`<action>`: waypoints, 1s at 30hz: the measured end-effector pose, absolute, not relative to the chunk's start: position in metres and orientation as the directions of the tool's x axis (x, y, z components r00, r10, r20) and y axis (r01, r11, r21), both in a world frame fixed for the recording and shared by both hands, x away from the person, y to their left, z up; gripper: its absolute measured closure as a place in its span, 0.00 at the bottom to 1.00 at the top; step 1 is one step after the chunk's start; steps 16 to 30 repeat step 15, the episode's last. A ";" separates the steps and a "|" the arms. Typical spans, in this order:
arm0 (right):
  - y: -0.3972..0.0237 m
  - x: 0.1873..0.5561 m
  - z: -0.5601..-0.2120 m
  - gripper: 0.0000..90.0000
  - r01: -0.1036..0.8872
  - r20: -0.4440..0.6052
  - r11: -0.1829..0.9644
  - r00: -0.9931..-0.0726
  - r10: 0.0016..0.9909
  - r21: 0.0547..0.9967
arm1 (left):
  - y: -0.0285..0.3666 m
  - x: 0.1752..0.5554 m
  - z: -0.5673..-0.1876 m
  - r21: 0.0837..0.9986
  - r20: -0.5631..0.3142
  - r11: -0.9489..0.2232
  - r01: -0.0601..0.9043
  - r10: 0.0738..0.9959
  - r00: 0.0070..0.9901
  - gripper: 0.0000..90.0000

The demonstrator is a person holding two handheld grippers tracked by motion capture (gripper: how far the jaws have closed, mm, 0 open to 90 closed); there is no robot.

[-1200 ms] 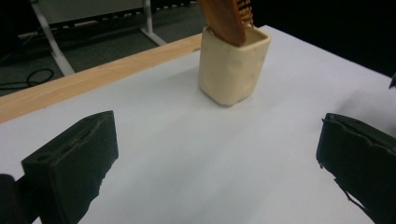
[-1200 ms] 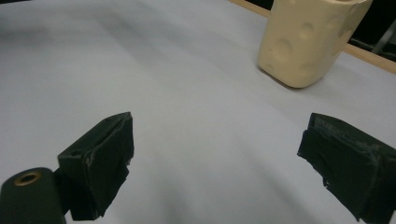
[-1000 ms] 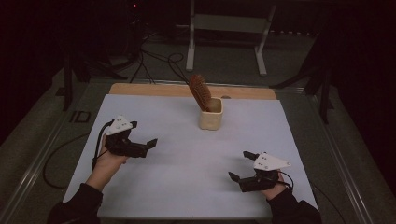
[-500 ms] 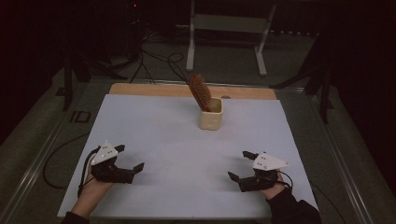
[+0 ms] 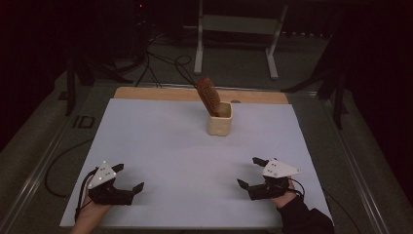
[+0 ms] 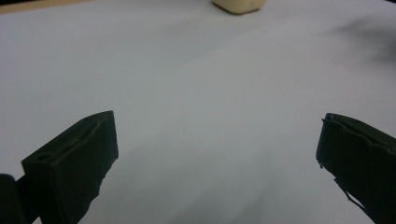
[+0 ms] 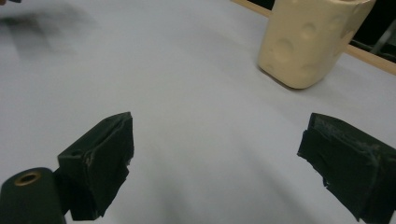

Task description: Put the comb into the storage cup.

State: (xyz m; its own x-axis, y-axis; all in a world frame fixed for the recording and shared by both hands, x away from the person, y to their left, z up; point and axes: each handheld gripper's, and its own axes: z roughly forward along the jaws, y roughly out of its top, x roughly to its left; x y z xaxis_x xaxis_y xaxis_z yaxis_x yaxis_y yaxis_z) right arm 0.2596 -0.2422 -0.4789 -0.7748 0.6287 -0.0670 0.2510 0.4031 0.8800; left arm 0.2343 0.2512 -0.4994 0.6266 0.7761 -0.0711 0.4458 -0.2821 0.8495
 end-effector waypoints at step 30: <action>-0.242 0.260 -0.480 0.10 0.249 -0.069 0.406 -0.777 0.625 0.879 | 0.257 0.228 -0.510 0.845 -0.068 -0.288 0.450 0.777 0.626 0.00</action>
